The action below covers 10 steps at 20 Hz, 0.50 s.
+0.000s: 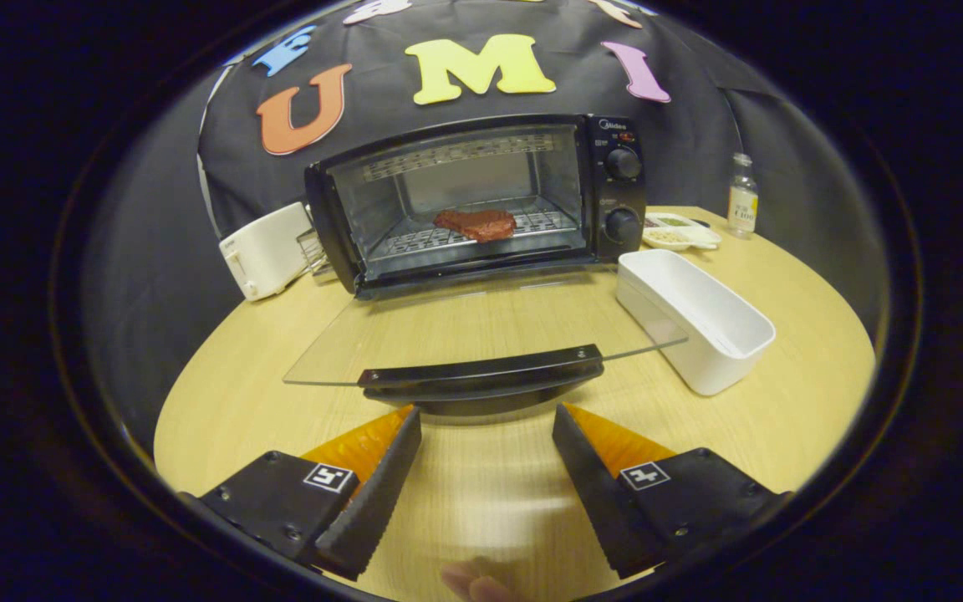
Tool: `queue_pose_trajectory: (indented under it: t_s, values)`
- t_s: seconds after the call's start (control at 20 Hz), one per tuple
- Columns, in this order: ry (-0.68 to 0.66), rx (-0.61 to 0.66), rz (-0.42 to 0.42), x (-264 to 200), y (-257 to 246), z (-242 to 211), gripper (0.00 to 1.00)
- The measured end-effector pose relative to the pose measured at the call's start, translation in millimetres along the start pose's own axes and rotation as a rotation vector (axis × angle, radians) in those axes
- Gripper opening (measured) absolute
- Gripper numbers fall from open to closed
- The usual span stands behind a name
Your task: Open the toaster oven, put the food inside, and close the toaster oven door.
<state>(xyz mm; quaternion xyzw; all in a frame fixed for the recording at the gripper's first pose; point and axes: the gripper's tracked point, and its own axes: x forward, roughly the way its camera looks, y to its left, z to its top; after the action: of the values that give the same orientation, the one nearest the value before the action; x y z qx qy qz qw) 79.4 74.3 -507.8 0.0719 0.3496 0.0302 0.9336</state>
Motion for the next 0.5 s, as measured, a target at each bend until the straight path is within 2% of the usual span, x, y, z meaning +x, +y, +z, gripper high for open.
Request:
queue_pose_trajectory:
  t_s: [0.5]
  values:
    - [-0.053,-0.014,0.026,-11,13,21,1.00]
